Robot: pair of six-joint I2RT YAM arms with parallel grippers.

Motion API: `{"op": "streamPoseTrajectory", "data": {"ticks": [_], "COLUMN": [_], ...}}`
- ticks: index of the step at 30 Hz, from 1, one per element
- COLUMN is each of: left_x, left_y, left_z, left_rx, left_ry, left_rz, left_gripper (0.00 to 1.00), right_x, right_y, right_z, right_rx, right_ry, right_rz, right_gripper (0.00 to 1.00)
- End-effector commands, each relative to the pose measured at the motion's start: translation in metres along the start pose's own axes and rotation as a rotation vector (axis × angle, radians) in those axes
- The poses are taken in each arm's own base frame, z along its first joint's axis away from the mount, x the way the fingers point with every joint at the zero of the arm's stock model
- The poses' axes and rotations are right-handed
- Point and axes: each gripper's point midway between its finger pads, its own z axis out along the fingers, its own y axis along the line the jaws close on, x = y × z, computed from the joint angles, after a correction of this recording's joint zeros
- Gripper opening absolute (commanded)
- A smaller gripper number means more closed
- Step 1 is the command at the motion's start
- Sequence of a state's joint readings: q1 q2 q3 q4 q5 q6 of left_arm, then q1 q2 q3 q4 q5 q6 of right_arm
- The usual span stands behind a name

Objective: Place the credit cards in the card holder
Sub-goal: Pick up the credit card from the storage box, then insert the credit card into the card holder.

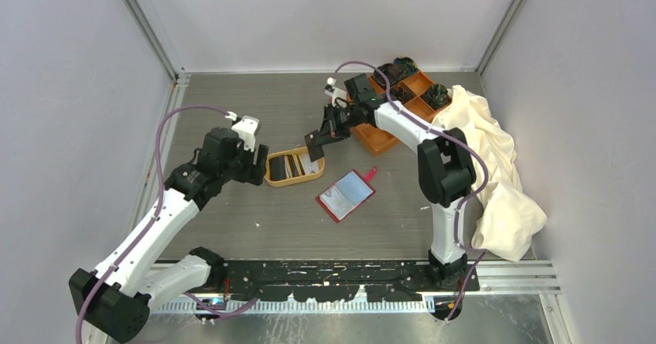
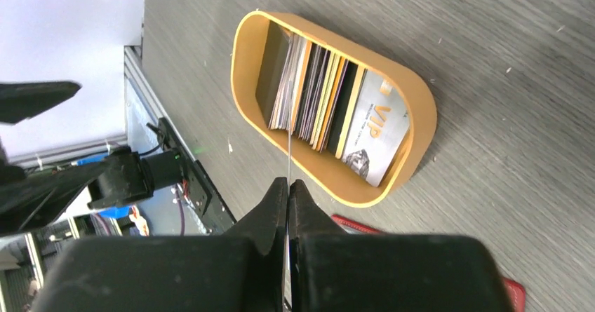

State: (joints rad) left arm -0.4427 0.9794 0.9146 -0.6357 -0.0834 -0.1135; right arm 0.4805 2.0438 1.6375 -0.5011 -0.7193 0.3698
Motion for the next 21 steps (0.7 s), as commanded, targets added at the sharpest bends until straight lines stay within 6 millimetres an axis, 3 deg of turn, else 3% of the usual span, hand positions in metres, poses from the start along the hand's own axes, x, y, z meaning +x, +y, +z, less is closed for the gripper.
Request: {"op": "streamPoseTrajectory", "data": {"ticks": [1, 4, 10, 17, 21], "left_x": [-0.020, -0.024, -0.033, -0.052, -0.061], "left_y": [-0.007, -0.011, -0.039, -0.124, -0.149], "left_z": [-0.009, -0.011, -0.018, -0.037, -0.054], "left_rx": [0.053, 0.078, 0.233, 0.756, 0.946], "left_ry": [-0.104, -0.136, -0.201, -0.291, -0.437], "left_rz": [0.022, 0.027, -0.005, -0.306, -0.387], "left_gripper": [0.72, 0.75, 0.82, 0.78, 0.75], "right_x": [-0.004, 0.005, 0.033, 0.054, 0.070], "right_y": [0.041, 0.048, 0.054, 0.060, 0.063], "right_z": [-0.046, -0.063, -0.092, -0.119, -0.119], "right_rx": [-0.142, -0.200, -0.237, -0.328, -0.380], "right_ry": [-0.057, -0.065, -0.093, -0.170, -0.124], "right_rz": [-0.169, -0.195, -0.296, -0.338, -0.296], "right_gripper": [0.01, 0.01, 0.01, 0.02, 0.02]}}
